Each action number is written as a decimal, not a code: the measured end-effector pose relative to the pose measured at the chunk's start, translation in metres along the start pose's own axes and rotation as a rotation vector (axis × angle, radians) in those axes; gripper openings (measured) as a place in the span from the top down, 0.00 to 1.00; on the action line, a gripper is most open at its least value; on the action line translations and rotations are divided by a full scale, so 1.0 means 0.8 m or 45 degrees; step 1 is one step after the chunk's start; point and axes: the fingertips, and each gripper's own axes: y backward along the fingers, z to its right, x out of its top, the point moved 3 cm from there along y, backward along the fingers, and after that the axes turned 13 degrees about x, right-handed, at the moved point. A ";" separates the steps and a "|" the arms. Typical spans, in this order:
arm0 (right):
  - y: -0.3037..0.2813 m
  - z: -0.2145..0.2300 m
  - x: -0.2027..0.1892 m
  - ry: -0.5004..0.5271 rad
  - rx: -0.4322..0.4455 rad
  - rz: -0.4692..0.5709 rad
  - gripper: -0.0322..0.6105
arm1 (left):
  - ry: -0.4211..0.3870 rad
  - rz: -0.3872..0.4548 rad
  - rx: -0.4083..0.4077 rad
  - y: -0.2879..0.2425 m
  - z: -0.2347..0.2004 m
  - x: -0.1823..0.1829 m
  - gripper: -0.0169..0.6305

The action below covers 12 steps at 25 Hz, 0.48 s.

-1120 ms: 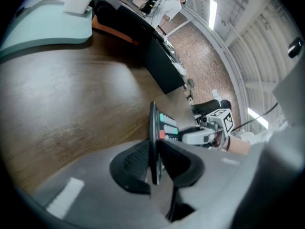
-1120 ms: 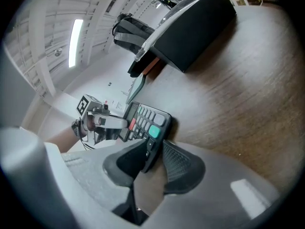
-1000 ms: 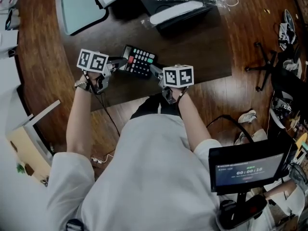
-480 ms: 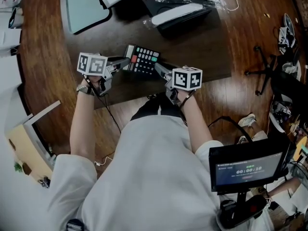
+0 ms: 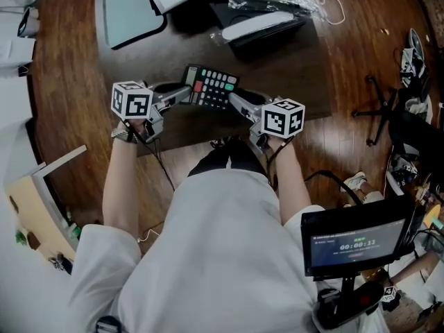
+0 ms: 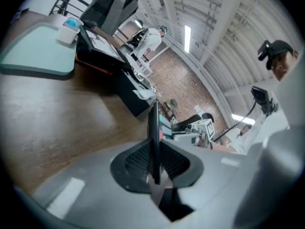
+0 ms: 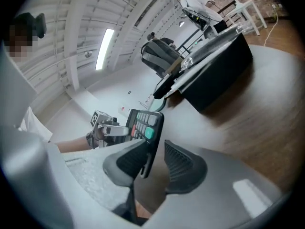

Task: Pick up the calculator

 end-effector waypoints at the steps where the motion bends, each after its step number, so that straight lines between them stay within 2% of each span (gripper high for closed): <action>1: 0.000 -0.007 0.004 0.024 0.027 0.006 0.78 | -0.006 0.022 -0.013 0.003 0.002 0.000 0.88; 5: -0.006 -0.031 0.016 0.096 0.132 0.001 0.78 | -0.038 0.093 -0.056 0.013 0.012 0.002 0.88; 9: -0.009 -0.040 0.022 0.136 0.129 -0.012 0.78 | -0.047 0.150 -0.040 0.023 0.017 0.002 0.88; 12: -0.007 -0.050 0.031 0.211 0.110 -0.032 0.78 | -0.133 0.236 0.003 0.034 0.032 0.006 0.88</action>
